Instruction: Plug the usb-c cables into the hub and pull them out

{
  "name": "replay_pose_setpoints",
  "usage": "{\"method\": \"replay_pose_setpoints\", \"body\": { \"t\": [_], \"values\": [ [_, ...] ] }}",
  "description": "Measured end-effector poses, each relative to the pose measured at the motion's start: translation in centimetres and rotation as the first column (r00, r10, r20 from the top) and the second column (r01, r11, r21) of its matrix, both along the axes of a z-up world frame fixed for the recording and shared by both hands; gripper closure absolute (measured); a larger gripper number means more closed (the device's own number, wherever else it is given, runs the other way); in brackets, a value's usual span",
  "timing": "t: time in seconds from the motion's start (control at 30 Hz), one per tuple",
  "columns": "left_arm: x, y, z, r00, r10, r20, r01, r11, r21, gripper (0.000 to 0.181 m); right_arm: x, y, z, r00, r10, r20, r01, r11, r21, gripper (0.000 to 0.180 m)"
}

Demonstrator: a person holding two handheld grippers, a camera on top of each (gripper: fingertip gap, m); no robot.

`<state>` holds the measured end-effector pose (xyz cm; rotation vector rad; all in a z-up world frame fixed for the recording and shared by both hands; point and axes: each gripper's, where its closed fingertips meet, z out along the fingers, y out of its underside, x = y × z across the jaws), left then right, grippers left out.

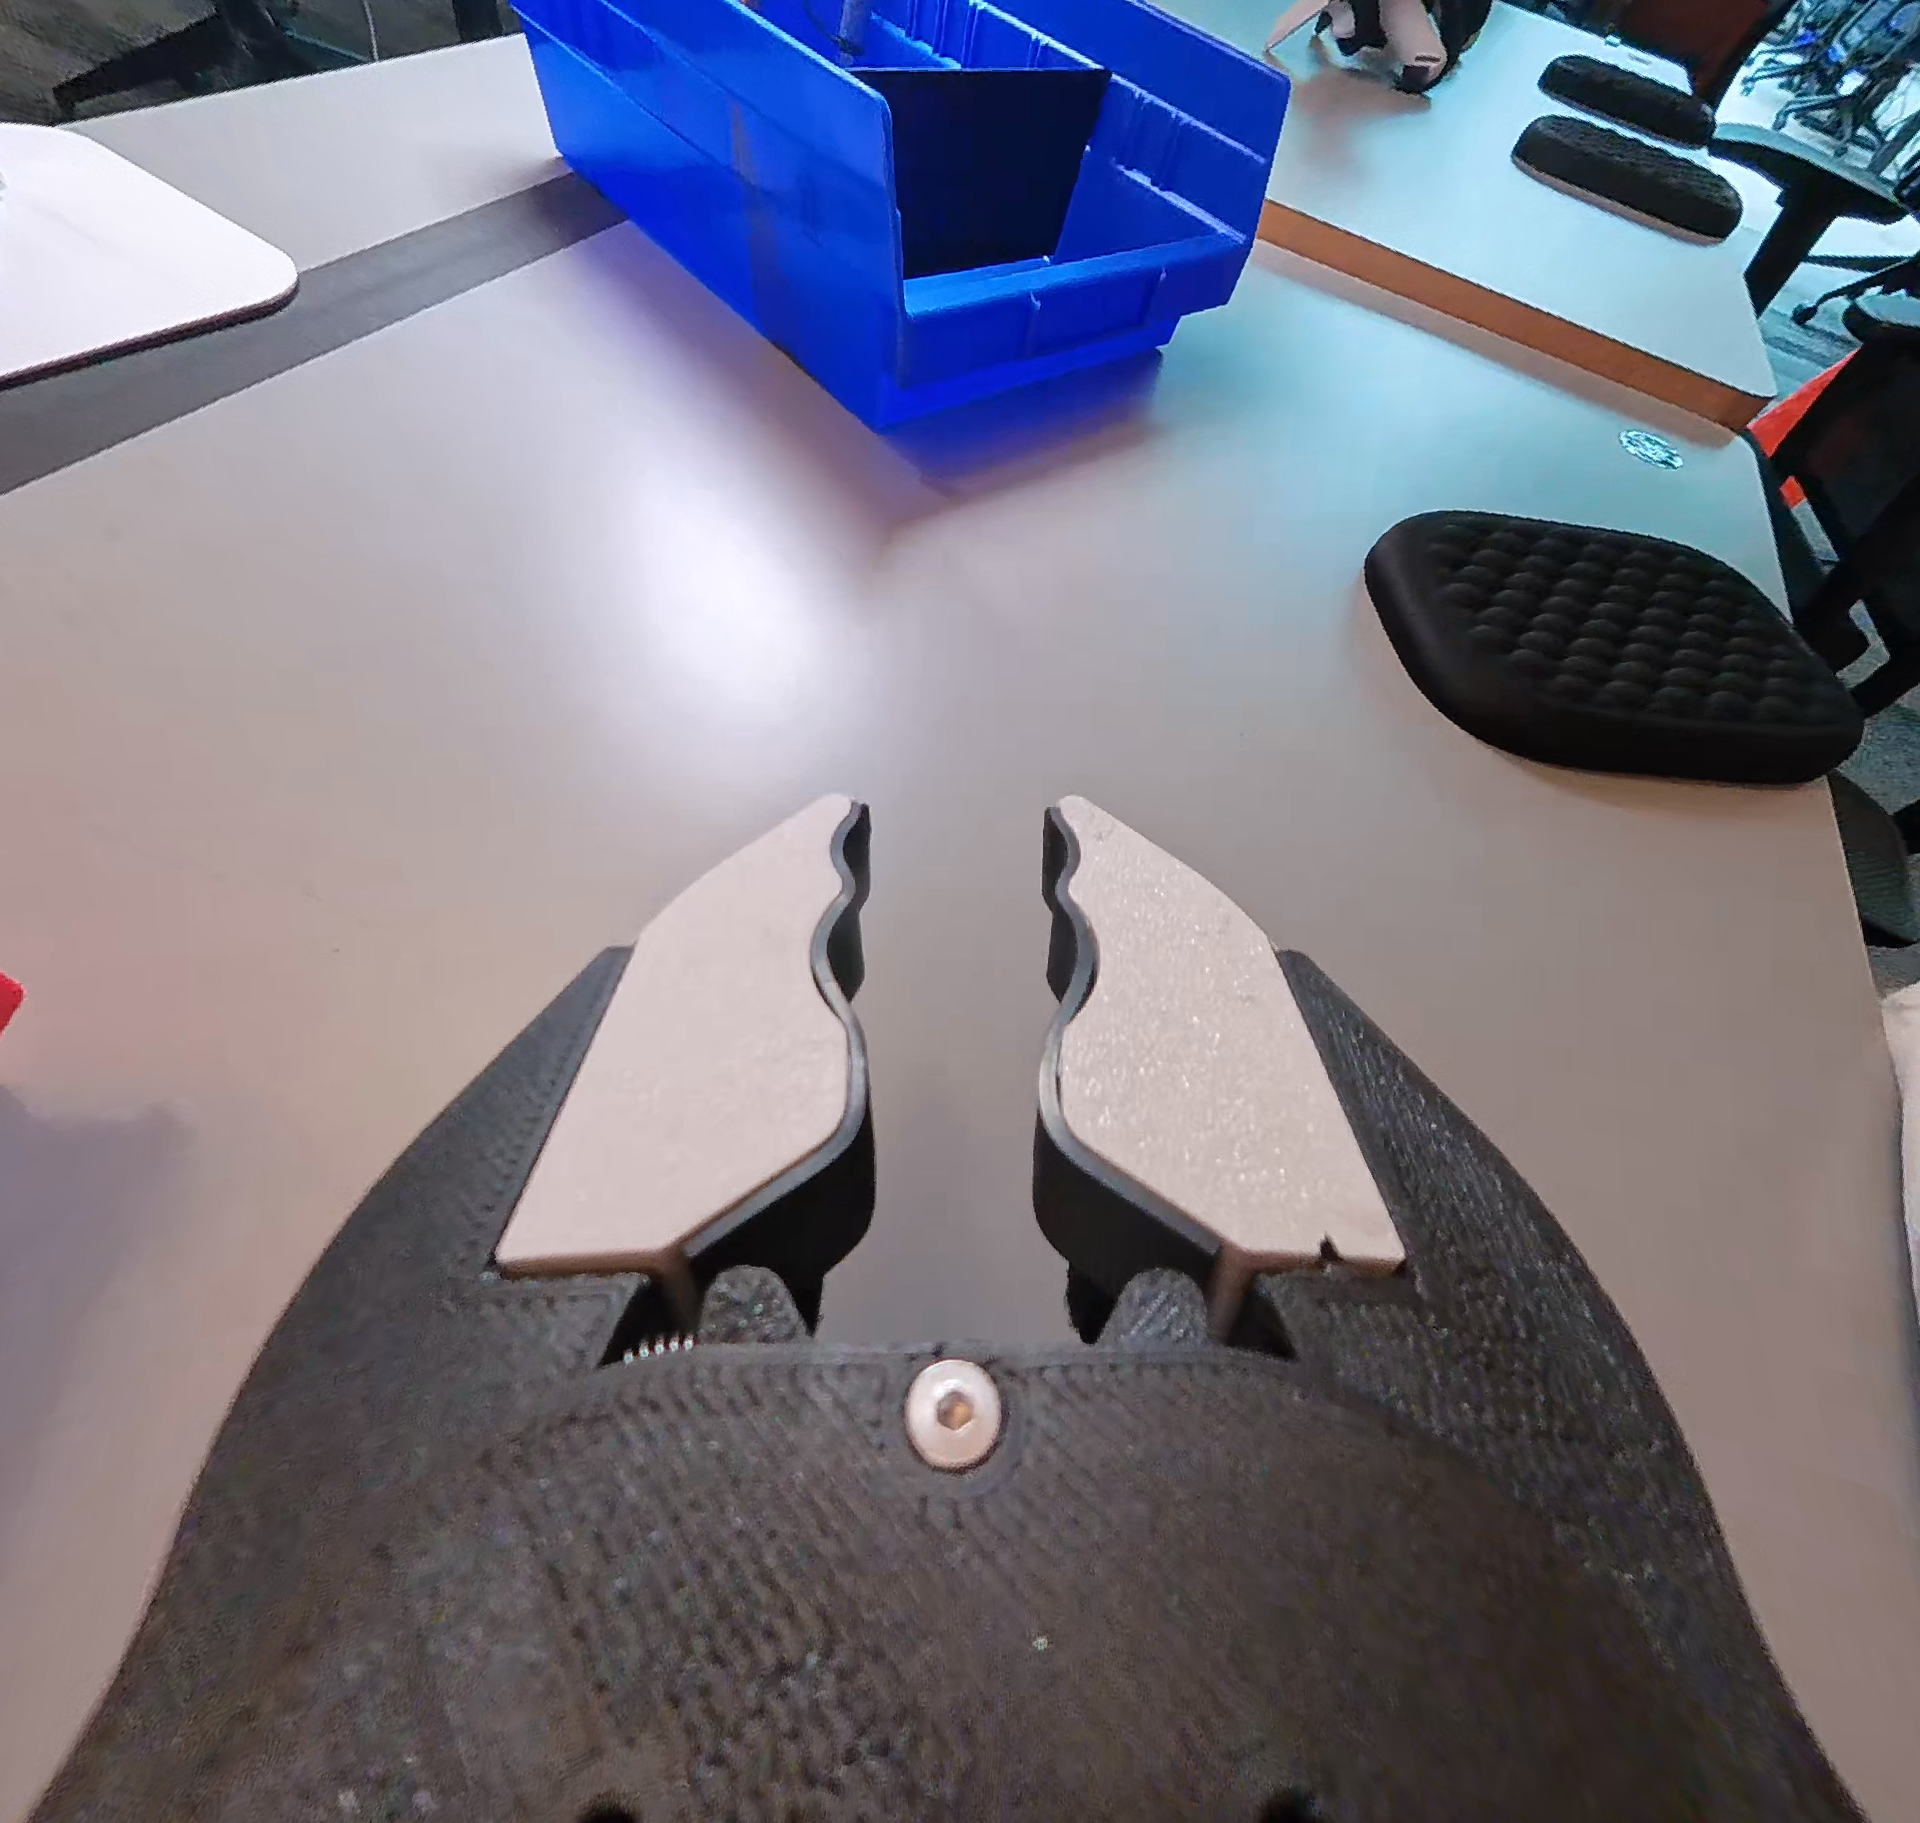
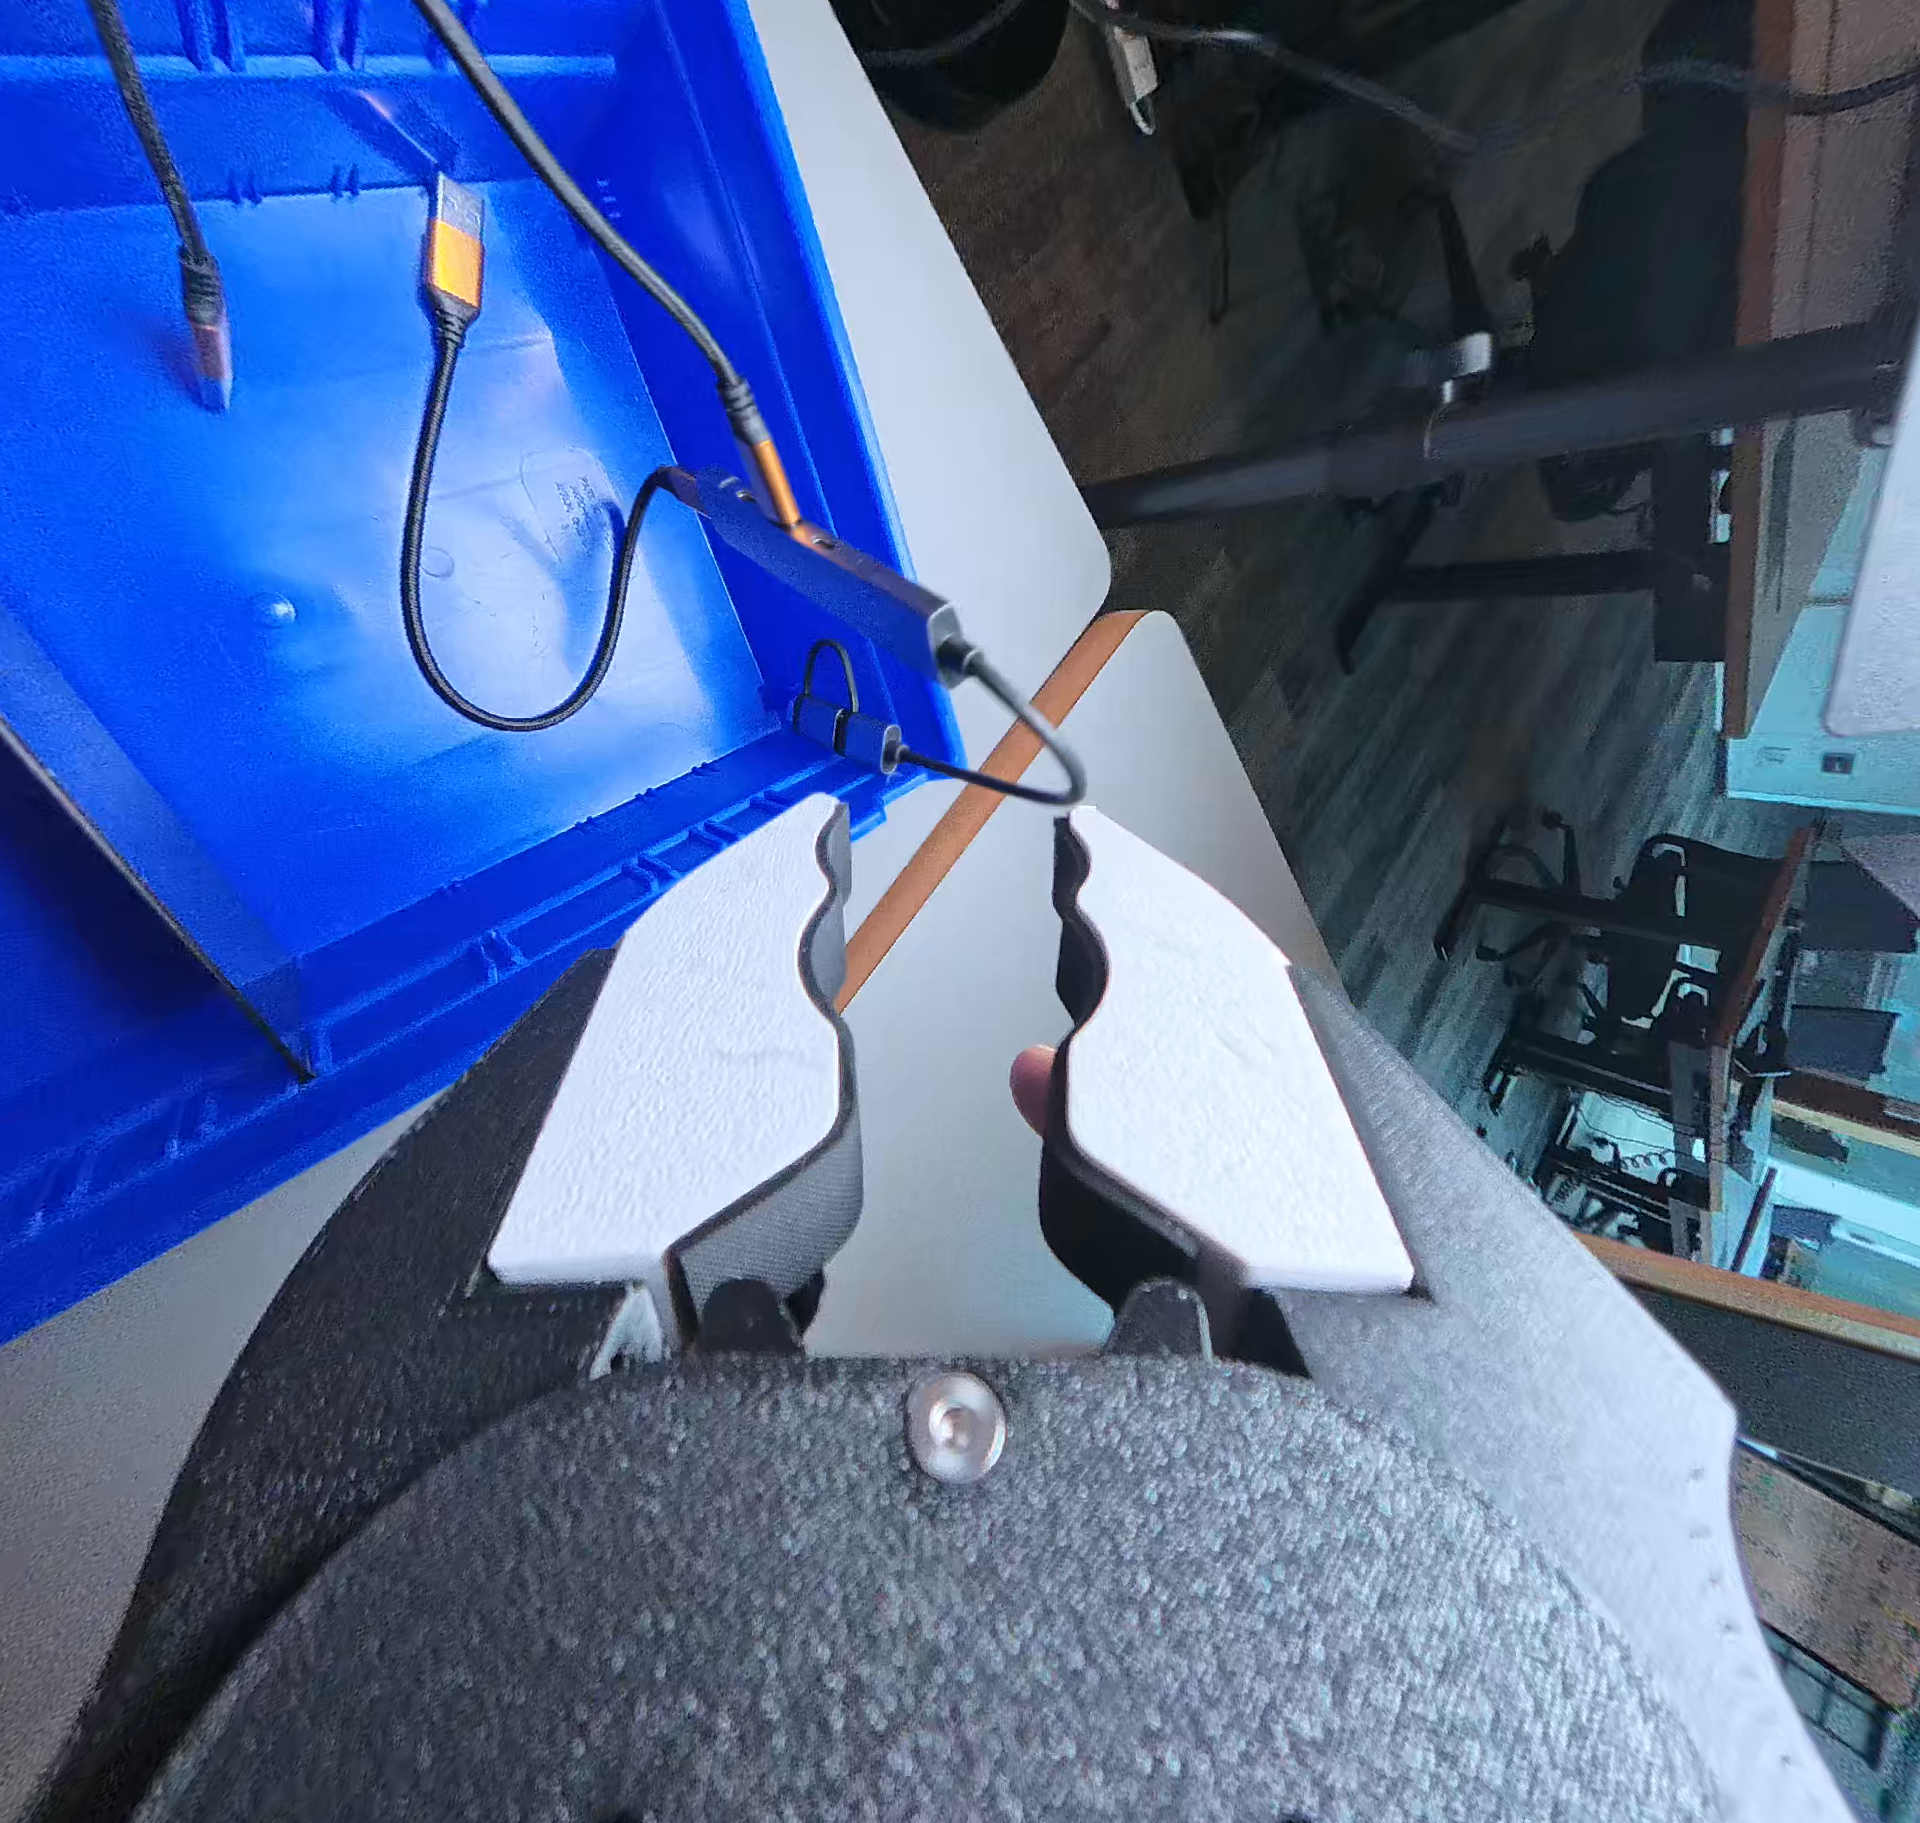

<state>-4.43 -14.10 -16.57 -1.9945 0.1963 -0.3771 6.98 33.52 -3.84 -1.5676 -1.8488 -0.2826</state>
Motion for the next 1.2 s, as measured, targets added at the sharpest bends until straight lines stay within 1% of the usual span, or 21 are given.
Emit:
{"method": "replay_pose_setpoints", "body": {
  "t": [0.03,0.17,0.27,0.33,0.37,0.47,0.57,0.67,0.77,0.87,0.97,1.03,1.13,1.2],
  "values": [
    [0.1,0.0,0.0,1.000,-0.002,-0.003,0.002,1.000,0.000,0.149,0.1,-0.4,0.5,1.000,0.013,-0.024,-0.013,1.000,0.004,0.143],
    [0.3,0.0,0.2,1.000,-0.004,-0.014,0.004,1.000,0.007,0.148,-0.9,-3.9,2.4,0.978,0.081,-0.194,-0.083,0.997,0.001,0.144],
    [0.2,-0.1,0.4,1.000,0.002,-0.030,-0.002,1.000,0.015,0.148,-2.0,-7.8,3.3,0.919,0.127,-0.372,-0.144,0.989,-0.018,0.144],
    [0.0,-0.1,0.5,0.999,0.013,-0.046,-0.012,1.000,0.020,0.148,-2.5,-11.0,3.6,0.848,0.134,-0.514,-0.188,0.981,-0.055,0.145],
    [-0.1,-0.2,0.6,0.998,0.022,-0.056,-0.020,0.999,0.026,0.148,-2.8,-12.7,3.6,0.800,0.126,-0.587,-0.213,0.974,-0.080,0.145],
    [-0.8,-0.2,1.1,0.996,0.059,-0.068,-0.056,0.997,0.050,0.148,-3.1,-18.3,3.1,0.621,0.059,-0.781,-0.293,0.942,-0.162,0.146],
    [-1.7,-0.2,1.8,0.993,0.106,-0.056,-0.102,0.991,0.082,0.149,-2.9,-23.3,1.3,0.474,-0.009,-0.881,-0.340,0.921,-0.193,0.146],
    [-2.9,-0.4,2.6,0.985,0.164,-0.051,-0.157,0.981,0.116,0.149,-2.6,-27.2,-1.4,0.396,-0.069,-0.916,-0.347,0.912,-0.219,0.145],
    [-4.5,-0.8,3.5,0.971,0.234,-0.049,-0.224,0.963,0.150,0.148,-2.4,-29.5,-4.0,0.364,-0.115,-0.924,-0.346,0.905,-0.249,0.145],
    [-6.9,-1.6,4.4,0.947,0.316,-0.056,-0.303,0.939,0.163,0.147,-2.5,-31.0,-5.9,0.398,-0.093,-0.913,-0.359,0.900,-0.248,0.142],
    [-10.9,-3.0,6.4,0.896,0.432,-0.103,-0.410,0.893,0.184,0.147,-2.5,-31.5,-6.2,0.409,-0.071,-0.910,-0.374,0.897,-0.238,0.141],
    [-14.0,-4.1,7.9,0.859,0.497,-0.125,-0.476,0.863,0.167,0.147,-2.4,-31.7,-6.1,0.404,-0.062,-0.912,-0.381,0.896,-0.230,0.140],
    [-18.4,-5.0,10.0,0.824,0.545,-0.154,-0.531,0.838,0.126,0.146,-2.4,-31.9,-6.0,0.395,-0.045,-0.917,-0.392,0.895,-0.213,0.140],
    [-21.4,-4.7,10.7,0.797,0.547,-0.254,-0.540,0.835,0.104,0.144,-2.4,-32.2,-6.0,0.395,-0.030,-0.918,-0.398,0.895,-0.201,0.140]
  ]
}}
